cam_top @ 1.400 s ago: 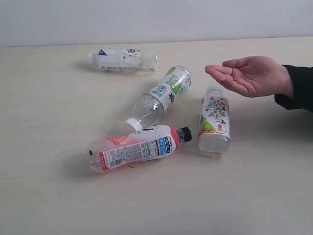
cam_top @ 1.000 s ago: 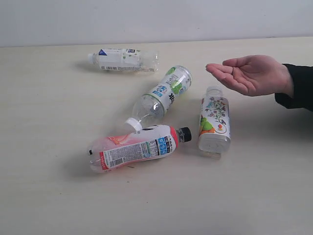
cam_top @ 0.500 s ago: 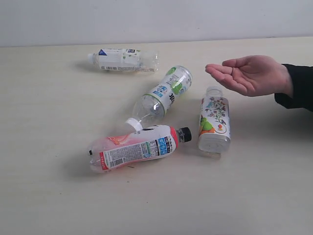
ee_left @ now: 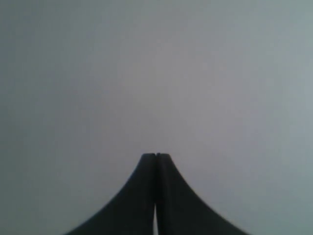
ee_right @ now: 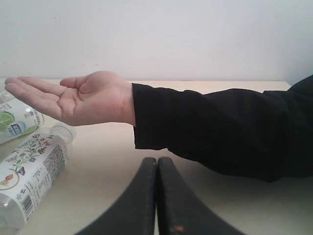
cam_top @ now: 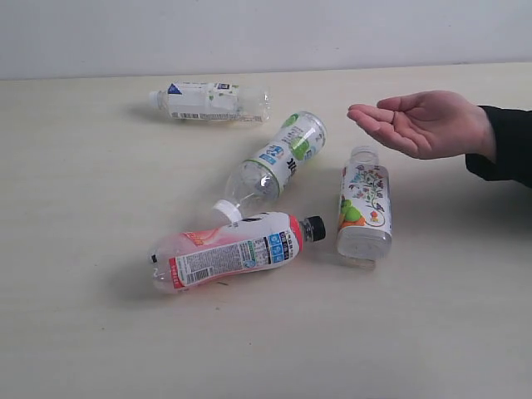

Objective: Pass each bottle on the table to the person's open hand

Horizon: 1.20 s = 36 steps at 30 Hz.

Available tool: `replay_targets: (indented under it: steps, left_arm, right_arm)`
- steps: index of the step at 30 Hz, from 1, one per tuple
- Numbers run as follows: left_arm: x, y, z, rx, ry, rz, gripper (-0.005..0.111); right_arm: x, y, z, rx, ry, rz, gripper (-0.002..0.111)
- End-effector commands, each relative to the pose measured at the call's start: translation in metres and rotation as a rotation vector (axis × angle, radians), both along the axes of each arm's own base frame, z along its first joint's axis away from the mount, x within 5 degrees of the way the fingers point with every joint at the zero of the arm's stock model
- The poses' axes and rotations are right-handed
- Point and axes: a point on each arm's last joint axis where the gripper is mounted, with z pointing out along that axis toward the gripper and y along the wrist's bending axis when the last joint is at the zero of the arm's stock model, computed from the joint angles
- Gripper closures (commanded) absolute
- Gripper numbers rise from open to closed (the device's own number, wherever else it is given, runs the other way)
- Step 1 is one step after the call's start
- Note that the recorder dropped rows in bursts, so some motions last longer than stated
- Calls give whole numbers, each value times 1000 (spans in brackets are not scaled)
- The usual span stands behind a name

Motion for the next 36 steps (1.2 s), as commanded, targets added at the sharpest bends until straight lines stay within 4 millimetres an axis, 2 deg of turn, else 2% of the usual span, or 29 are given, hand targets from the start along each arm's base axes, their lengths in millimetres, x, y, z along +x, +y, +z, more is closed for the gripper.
replay_targets:
  steps: [1, 4, 7, 10, 13, 15, 18, 20, 22, 24, 26, 36]
  left_arm:
    - [83, 7, -36, 137, 528, 153, 107]
    - [124, -7, -71, 327, 843, 80, 107]
    - [147, -38, -103, 564, 1102, -179, 107]
    - [155, -80, -120, 739, 1215, -517, 107]
    - [156, -122, -132, 929, 1214, -765, 106]
    - [154, -147, -143, 1059, 1204, -870, 104]
    - [148, -180, -157, 1235, 1153, -967, 91]
    - [144, -197, -165, 1314, 1123, -1026, 75]
    - [139, -213, -174, 1355, 1105, -1067, 49]
    - [135, -226, -182, 1378, 1084, -1089, 23]
    - [133, -236, -189, 1394, 1071, -1104, 8]
    - [141, -250, -231, 1422, 1175, -1139, 10]
  right_arm:
    - [0, 0, 0, -4, -15, -4, 108]
    - [0, 0, 0, -4, -15, -4, 108]
    - [0, 0, 0, -4, -15, -4, 108]
    - [0, 0, 0, -4, -15, -4, 108]
    - [0, 0, 0, -4, -15, -4, 108]
    - [0, 0, 0, -4, -15, -4, 108]
    - [0, 0, 0, -4, -15, -4, 108]
    - [0, 0, 0, -4, -15, -4, 108]
    - [0, 0, 0, -4, -15, -4, 108]
    - [0, 0, 0, -4, -15, -4, 108]
    - [0, 0, 0, -4, -15, -4, 108]
    - [0, 0, 0, -4, -13, -4, 108]
